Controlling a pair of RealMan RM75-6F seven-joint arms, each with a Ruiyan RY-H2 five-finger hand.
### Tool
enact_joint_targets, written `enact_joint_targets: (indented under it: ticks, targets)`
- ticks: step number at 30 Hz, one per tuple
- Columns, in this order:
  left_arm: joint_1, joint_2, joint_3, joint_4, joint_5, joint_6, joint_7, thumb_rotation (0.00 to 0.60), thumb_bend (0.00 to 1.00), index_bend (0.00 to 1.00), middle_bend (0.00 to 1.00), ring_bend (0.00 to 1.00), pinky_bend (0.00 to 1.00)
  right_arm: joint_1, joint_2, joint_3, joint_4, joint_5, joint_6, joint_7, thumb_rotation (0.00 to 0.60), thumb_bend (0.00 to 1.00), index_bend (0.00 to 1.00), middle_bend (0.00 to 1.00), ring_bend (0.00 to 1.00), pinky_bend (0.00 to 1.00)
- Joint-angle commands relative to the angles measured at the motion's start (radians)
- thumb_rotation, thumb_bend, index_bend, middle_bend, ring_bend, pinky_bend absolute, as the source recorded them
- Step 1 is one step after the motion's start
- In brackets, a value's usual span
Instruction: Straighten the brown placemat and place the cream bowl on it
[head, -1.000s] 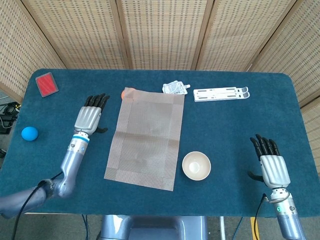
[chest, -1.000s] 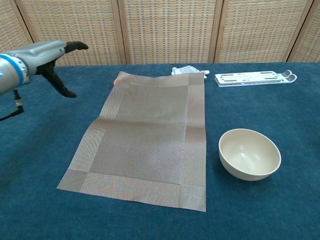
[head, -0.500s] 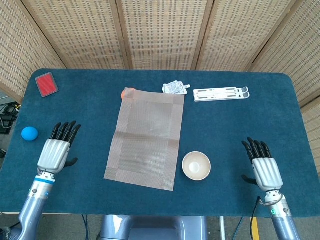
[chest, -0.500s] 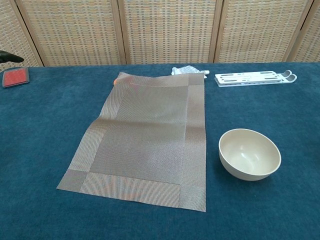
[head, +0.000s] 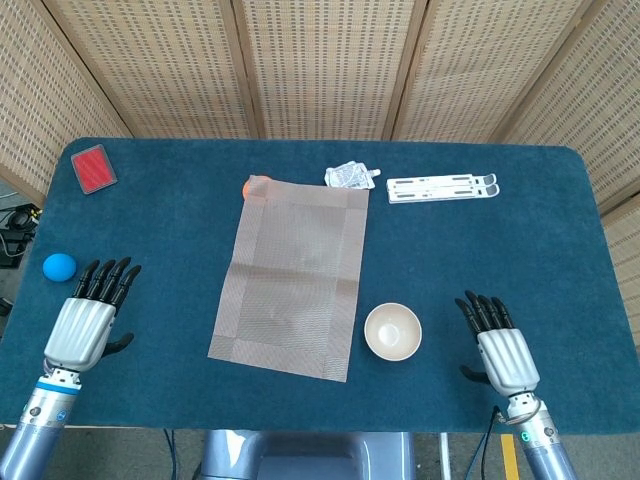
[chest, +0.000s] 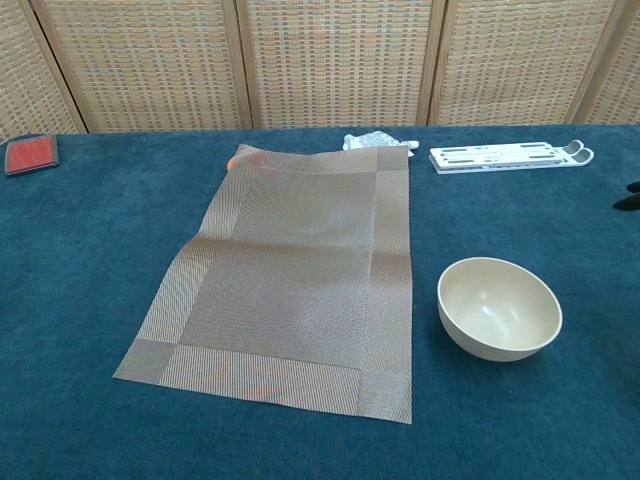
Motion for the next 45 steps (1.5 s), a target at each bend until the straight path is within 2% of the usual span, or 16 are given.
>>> enact_joint_targets:
  ticks: [1,4,9,22,32,38,45]
  targets:
    - [0.004,0.003,-0.005,-0.002,0.003,-0.002,-0.008,0.6,0.09,0.0,0.0,0.0,0.0,-0.005,-0.047,-0.009,0.02,-0.057,0.044,0.01,0.6,0.08,0.39,0.0,0.0,0.0]
    - [0.006,0.004,-0.011,0.0,0.0,-0.021,-0.013,0.6,0.09,0.0,0.0,0.0,0.0,0.002,-0.116,-0.017,0.058,-0.106,0.058,-0.005,0.6,0.09,0.44,0.0,0.0,0.0]
    - [0.01,0.006,-0.021,0.002,0.003,-0.037,-0.026,0.6,0.09,0.0,0.0,0.0,0.0,0.021,-0.201,-0.018,0.095,-0.091,0.008,-0.049,0.6,0.12,0.47,0.0,0.0,0.0]
    - [0.021,0.005,-0.037,0.008,0.021,-0.054,-0.043,0.6,0.09,0.0,0.0,0.0,0.0,0.05,-0.29,-0.011,0.16,-0.072,-0.043,-0.059,0.6,0.31,0.49,0.0,0.0,0.0]
    - [0.029,0.006,-0.055,0.013,0.017,-0.058,-0.061,0.6,0.09,0.0,0.0,0.0,0.0,0.069,-0.339,-0.003,0.208,-0.059,-0.068,-0.045,0.6,0.33,0.49,0.0,0.0,0.0]
    - [0.031,0.004,-0.06,0.017,0.017,-0.069,-0.065,0.6,0.09,0.0,0.0,0.0,0.0,0.083,-0.383,0.009,0.262,-0.054,-0.077,-0.034,0.6,0.34,0.57,0.04,0.0,0.0]
    - [0.035,0.003,-0.066,0.018,0.022,-0.072,-0.074,0.6,0.09,0.0,0.0,0.0,0.0,0.104,-0.446,0.023,0.35,-0.054,-0.08,0.003,0.6,0.43,0.67,0.11,0.0,0.0]
